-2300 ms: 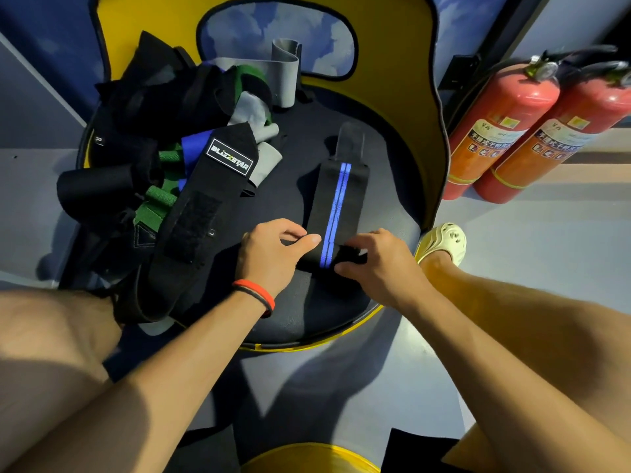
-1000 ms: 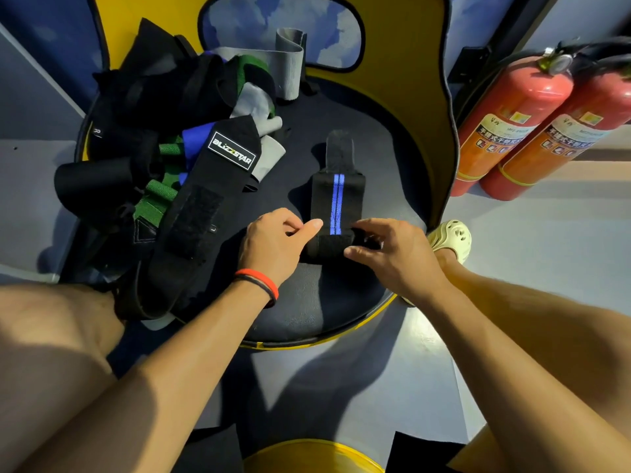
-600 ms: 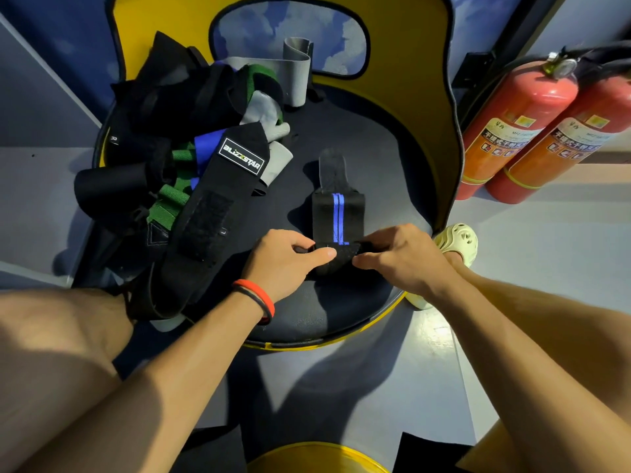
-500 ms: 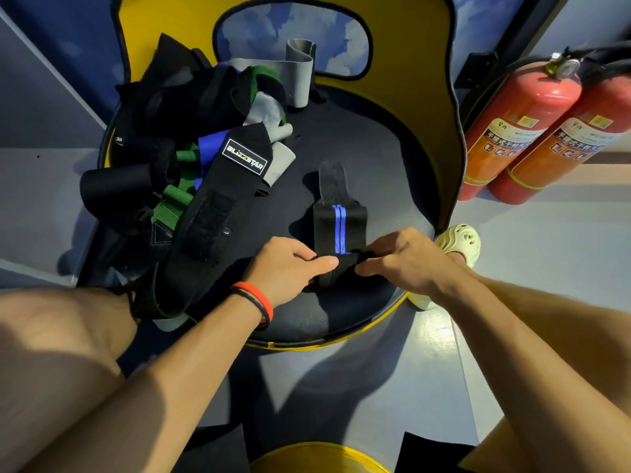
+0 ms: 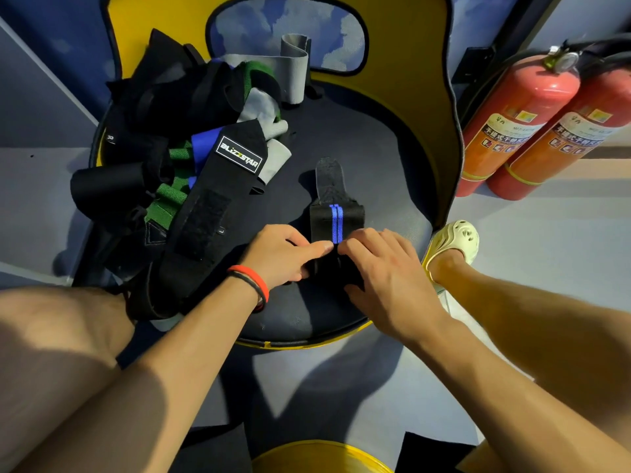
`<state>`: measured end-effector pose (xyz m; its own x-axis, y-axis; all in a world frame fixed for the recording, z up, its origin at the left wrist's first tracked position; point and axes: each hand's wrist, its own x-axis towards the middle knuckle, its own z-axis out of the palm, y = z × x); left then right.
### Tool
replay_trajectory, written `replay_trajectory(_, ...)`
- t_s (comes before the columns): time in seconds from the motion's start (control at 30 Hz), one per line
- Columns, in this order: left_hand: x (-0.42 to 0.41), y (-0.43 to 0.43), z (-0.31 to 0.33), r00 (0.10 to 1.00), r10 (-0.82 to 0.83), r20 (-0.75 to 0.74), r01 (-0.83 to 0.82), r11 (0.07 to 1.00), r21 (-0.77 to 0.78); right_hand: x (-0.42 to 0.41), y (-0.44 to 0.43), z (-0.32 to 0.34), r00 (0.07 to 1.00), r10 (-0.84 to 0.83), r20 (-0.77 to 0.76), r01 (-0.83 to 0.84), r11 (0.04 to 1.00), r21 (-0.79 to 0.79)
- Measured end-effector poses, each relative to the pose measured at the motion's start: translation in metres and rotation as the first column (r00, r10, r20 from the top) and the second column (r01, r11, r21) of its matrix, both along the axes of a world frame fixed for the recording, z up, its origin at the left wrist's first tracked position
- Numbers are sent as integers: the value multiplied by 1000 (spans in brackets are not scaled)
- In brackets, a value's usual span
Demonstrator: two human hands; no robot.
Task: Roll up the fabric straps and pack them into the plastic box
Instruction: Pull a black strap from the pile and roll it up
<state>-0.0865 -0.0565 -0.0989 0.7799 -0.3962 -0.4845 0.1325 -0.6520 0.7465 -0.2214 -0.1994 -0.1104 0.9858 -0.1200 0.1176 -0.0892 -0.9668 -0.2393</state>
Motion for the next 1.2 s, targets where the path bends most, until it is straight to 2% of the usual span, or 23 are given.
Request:
replay_trajectory(0.07,8,-4,-3,988,5,154,-9,1000,26,3,0,-4,1000,-14,-8,14,1000,1)
replay_trajectory(0.13,15,-8,-4,980,55,190,-47,998,-48,7,-1,-5,999,-26,-22,26,1000,17)
replay_trajectory(0.27,19,-16,-10,994,90,-65,-105,956,-274,12,-8,-2,998,-32,-63,35,999,37)
replay_trajectory(0.33,18,-18,-12,993,63,-100,-92,942,-322,13,-10,0,996,-34,-80,40,997,67)
replay_trajectory(0.47,23,-20,-8,989,19,-148,-67,943,-326,14,-13,1,994,-33,-101,39,998,52)
replay_trajectory(0.7,21,-24,-8,962,145,-230,-231,882,-411,15,-16,8,989,8,-150,3,997,76)
replay_trajectory(0.8,21,-26,-2,965,116,-235,-210,878,-430,16,-16,11,986,18,-165,1,993,114)
replay_trajectory(0.97,30,-21,3,923,79,-377,-230,898,-375,18,-14,10,984,43,-175,-13,986,166)
replay_trajectory(1.07,28,-22,5,938,55,-344,-184,915,-358,18,-14,8,981,50,-186,-20,986,165)
replay_trajectory(1.2,22,-25,2,981,48,-190,-126,898,-421,19,-16,9,982,54,-183,-23,986,166)
